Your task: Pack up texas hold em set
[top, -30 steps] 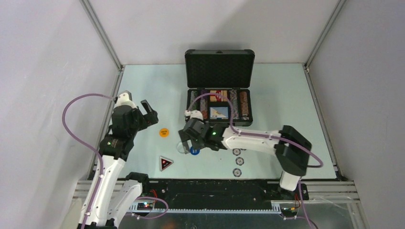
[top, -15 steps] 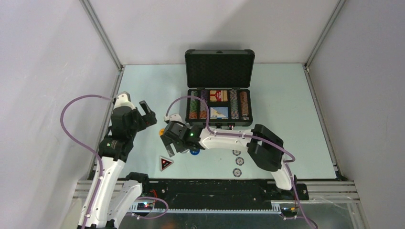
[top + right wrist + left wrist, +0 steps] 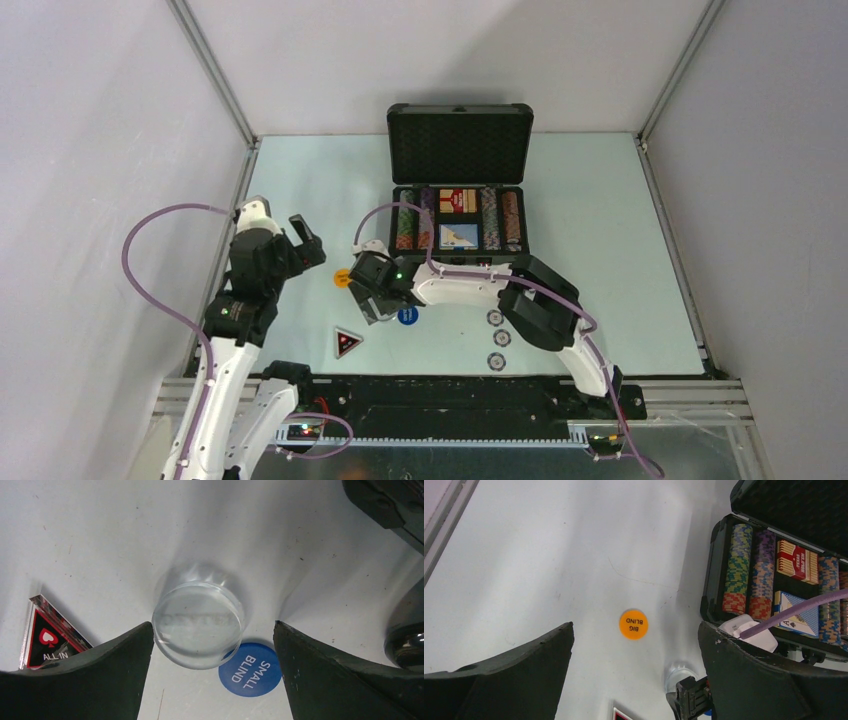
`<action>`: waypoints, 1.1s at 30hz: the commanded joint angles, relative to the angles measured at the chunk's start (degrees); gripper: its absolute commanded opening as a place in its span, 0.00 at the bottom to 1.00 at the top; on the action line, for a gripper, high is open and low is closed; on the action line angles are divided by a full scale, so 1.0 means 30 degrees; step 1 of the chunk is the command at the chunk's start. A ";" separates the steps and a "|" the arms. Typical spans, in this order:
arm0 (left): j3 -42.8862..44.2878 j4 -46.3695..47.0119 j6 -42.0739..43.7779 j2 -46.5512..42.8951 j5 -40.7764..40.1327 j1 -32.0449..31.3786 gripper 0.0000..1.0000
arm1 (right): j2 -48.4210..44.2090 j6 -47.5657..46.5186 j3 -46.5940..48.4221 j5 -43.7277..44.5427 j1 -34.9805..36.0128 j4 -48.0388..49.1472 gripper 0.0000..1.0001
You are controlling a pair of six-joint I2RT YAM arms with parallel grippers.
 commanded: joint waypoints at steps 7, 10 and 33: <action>0.0035 0.0242 0.0509 0.0067 0.0015 0.0099 0.98 | 0.0882 -0.0715 0.1090 -0.0174 -0.0210 -0.0013 0.86; 0.0034 0.0229 0.0511 0.0077 0.0104 0.0109 0.98 | 0.1123 -0.0763 0.1303 -0.0409 -0.0147 -0.0040 0.84; 0.0027 0.0232 0.0550 0.0081 0.0356 0.0126 0.98 | 0.1003 -0.0681 0.0378 -0.0729 0.0405 -0.0306 0.81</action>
